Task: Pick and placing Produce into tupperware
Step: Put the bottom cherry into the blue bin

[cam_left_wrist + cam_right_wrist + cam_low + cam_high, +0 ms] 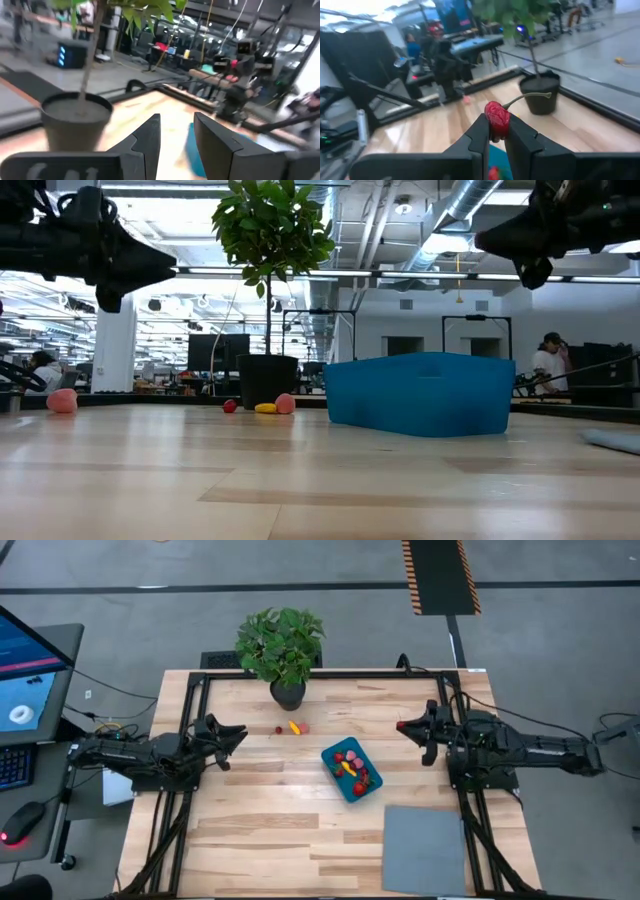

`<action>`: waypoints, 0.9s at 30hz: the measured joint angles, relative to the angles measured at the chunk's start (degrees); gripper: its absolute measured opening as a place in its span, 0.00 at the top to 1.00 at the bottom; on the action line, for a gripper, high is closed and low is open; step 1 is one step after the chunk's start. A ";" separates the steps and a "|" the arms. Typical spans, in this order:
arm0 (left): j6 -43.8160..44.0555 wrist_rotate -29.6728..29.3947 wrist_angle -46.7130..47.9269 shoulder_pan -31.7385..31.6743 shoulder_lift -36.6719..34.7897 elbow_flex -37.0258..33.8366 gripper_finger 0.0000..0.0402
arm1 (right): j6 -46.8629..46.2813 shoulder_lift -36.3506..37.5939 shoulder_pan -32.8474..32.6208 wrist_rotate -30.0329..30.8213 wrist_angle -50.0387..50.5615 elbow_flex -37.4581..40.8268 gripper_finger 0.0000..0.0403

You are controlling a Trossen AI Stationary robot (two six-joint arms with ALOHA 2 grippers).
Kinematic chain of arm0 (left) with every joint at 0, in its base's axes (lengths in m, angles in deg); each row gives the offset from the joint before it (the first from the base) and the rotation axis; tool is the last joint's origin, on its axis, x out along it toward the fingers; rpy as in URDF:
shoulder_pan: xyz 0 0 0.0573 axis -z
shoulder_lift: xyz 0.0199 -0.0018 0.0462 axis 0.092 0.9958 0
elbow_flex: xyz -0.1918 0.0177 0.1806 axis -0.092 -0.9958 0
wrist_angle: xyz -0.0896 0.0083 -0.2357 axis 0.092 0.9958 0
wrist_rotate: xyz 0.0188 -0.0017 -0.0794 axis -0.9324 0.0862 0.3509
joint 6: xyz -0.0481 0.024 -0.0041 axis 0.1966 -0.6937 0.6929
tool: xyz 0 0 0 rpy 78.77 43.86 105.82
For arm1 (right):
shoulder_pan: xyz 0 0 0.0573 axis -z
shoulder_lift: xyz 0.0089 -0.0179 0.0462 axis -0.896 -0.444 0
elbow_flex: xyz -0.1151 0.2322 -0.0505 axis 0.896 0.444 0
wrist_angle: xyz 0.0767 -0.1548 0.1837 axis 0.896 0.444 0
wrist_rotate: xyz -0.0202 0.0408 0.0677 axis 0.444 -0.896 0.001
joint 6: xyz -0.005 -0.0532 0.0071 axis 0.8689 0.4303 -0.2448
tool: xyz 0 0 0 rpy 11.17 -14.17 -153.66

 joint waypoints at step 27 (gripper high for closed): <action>16.19 0.43 -1.47 0.00 0.20 0.00 0.73 | -36.01 -33.19 27.57 -34.13 -31.11 0.00 0.82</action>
